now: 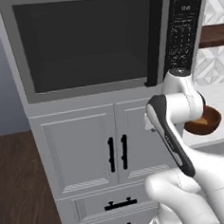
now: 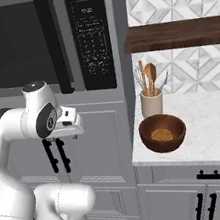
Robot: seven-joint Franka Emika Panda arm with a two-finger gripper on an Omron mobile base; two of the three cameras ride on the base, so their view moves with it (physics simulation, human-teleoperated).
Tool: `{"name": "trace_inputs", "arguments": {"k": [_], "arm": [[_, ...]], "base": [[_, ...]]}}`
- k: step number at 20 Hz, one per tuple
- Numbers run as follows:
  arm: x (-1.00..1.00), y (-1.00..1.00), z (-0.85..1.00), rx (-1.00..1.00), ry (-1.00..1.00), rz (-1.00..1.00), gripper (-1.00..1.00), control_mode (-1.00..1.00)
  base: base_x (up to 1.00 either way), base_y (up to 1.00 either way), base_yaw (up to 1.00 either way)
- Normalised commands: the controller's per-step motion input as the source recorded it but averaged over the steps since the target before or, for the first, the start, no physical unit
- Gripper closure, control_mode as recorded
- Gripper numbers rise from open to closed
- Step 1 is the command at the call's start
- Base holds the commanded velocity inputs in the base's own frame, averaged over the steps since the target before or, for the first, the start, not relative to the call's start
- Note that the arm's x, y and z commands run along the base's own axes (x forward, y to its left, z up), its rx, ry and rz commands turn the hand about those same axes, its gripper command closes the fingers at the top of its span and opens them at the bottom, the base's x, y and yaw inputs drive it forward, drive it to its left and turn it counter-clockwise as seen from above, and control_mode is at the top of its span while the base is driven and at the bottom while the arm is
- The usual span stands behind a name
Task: Open the microwave, place the bowl with waffle inside the microwave, then close the microwave door and turn it on.
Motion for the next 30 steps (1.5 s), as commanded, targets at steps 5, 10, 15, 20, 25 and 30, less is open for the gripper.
{"name": "trace_inputs", "arguments": {"k": [5, 10, 15, 20, 25, 30], "arm": [[0.0, 0.0, 0.0, 0.0, 0.0, 0.0, -1.0, 1.0], [0.0, 0.0, 0.0, 0.0, 0.0, 0.0, -1.0, 1.0], [0.0, 0.0, 0.0, 0.0, 0.0, 0.0, -1.0, 1.0], [0.0, 0.0, 0.0, 0.0, 0.0, 0.0, -1.0, 1.0], [0.0, 0.0, 0.0, 0.0, 0.0, 0.0, -1.0, 1.0], [0.0, -0.02, 0.0, 0.0, 0.0, 0.06, -1.0, -1.0]], "base": [[0.0, -0.48, 0.11], [0.0, -0.35, 0.16], [0.0, -0.3, 0.25], [0.0, -0.56, 0.25], [0.0, -0.47, 0.24], [0.0, -0.2, 0.23]]}}
